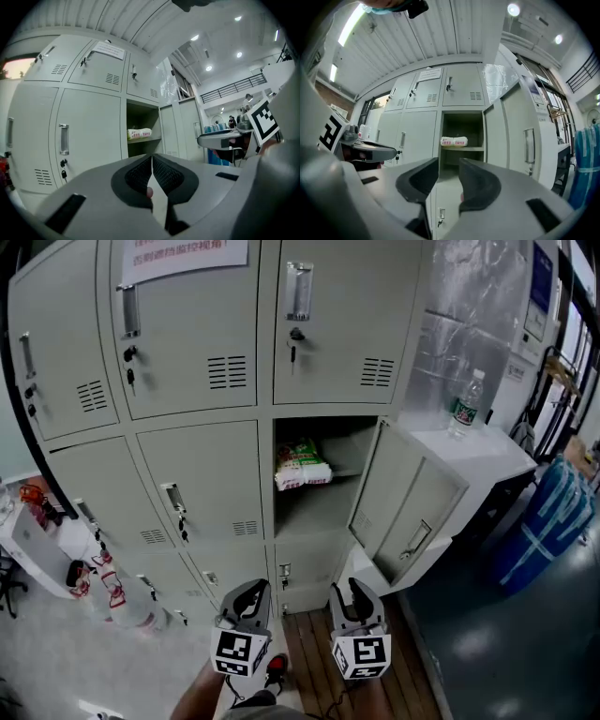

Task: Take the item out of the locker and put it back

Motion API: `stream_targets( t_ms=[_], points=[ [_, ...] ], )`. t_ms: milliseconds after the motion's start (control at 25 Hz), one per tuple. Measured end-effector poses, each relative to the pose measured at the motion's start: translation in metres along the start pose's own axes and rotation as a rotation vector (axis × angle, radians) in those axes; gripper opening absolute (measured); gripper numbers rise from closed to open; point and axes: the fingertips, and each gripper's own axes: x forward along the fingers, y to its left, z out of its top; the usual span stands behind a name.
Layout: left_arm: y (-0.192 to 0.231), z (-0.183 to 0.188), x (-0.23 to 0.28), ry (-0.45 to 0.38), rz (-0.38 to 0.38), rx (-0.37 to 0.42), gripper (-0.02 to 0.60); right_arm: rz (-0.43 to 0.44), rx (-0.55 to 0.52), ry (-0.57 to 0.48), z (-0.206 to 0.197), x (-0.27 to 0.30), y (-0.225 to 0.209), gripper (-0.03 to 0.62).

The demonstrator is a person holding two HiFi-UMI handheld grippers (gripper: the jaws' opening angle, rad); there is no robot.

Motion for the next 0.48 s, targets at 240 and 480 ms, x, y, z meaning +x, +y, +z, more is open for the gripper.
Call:
stream_targets(
  t_ms=[240,480],
  points=[
    [-0.023,-0.006,-0.028,0.004,-0.006,0.003,0.029,-0.001,0.049,0.028,-0.025,-0.038,0.016,0.081],
    [-0.042,-0.026,-0.053,0.030,-0.018,-0.012,0.029,-0.001,0.039,0.064,-0.047,-0.070,0.032,0.034]
  ],
)
